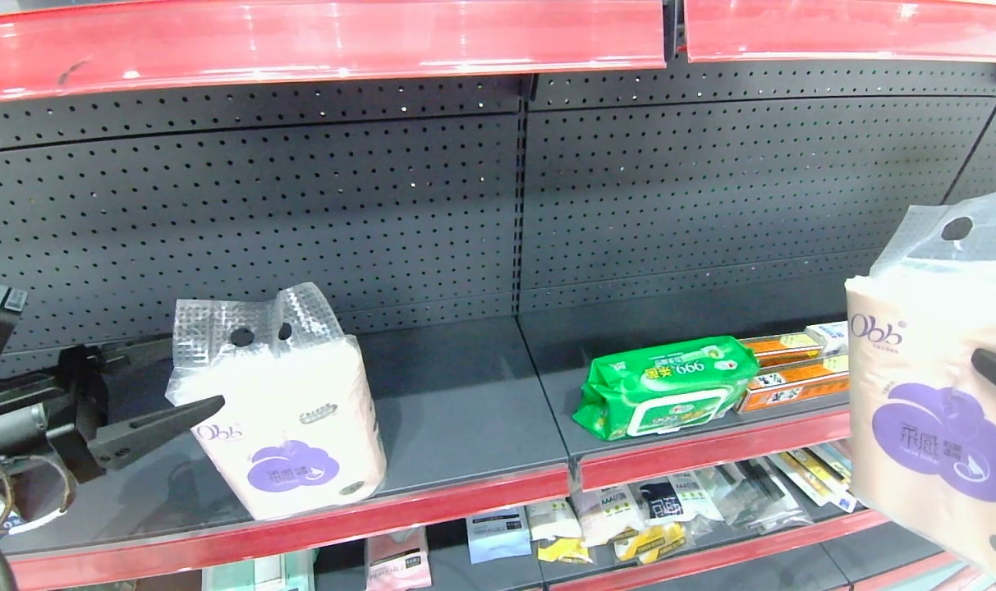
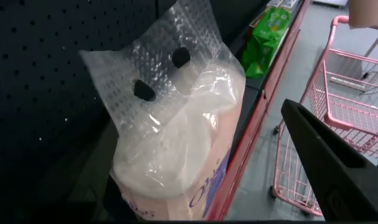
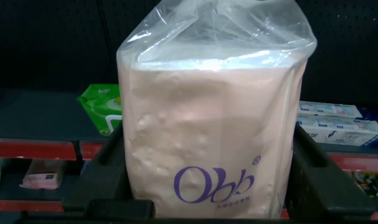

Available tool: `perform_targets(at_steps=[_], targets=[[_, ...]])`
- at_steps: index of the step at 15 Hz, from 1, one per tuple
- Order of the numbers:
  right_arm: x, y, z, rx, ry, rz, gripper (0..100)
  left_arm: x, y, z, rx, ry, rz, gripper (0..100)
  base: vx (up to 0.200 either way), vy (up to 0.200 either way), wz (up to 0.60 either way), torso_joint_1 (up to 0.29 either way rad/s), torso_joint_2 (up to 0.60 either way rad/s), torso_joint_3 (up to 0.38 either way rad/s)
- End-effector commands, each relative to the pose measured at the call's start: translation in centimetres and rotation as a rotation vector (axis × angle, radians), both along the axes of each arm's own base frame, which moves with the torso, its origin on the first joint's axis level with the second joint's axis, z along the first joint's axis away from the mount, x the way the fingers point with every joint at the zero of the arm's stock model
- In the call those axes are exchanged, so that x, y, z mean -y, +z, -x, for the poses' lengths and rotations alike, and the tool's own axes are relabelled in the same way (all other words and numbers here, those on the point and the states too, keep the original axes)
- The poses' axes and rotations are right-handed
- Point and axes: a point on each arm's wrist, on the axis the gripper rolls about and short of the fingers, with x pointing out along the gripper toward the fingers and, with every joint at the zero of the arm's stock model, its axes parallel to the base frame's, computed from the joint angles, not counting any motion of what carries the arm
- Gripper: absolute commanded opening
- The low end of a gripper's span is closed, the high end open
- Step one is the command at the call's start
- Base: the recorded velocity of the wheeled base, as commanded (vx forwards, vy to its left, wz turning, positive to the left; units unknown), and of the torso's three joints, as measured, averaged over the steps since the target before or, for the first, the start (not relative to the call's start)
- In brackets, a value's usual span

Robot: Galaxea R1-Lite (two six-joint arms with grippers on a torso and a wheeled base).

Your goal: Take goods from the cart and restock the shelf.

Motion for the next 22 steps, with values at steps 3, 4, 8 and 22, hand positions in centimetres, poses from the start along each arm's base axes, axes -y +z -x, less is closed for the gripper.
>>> perform_targets(at_steps=[3,4,8,22], targets=[[0.0,-0.1,-0.4,-0.017,0.002,0.001,0,-0.1,1.7,0.9,0.027,0.106,0.000,100,0.000,0.000,0.00,0.000,0.00,0.000],[0.0,-0.2,-0.5,-0.018,0.002,0.001,0,0.0,2.2,1.2,0.019,0.161,0.017,100,0.000,0.000,0.00,0.000,0.00,0.000],[-0.1,-0.4,-0.5,-0.028,0.005,0.001,0,0.5,3.7,3.1,0.017,0.463,0.087,100,0.000,0.000,0.00,0.000,0.00,0.000],[0.1,-1.4,-0.4,-0.059,-0.069,0.019,0,6.4,2.3,18.6,-0.019,0.487,-0.040,100,0.000,0.000,0.00,0.000,0.00,0.000]])
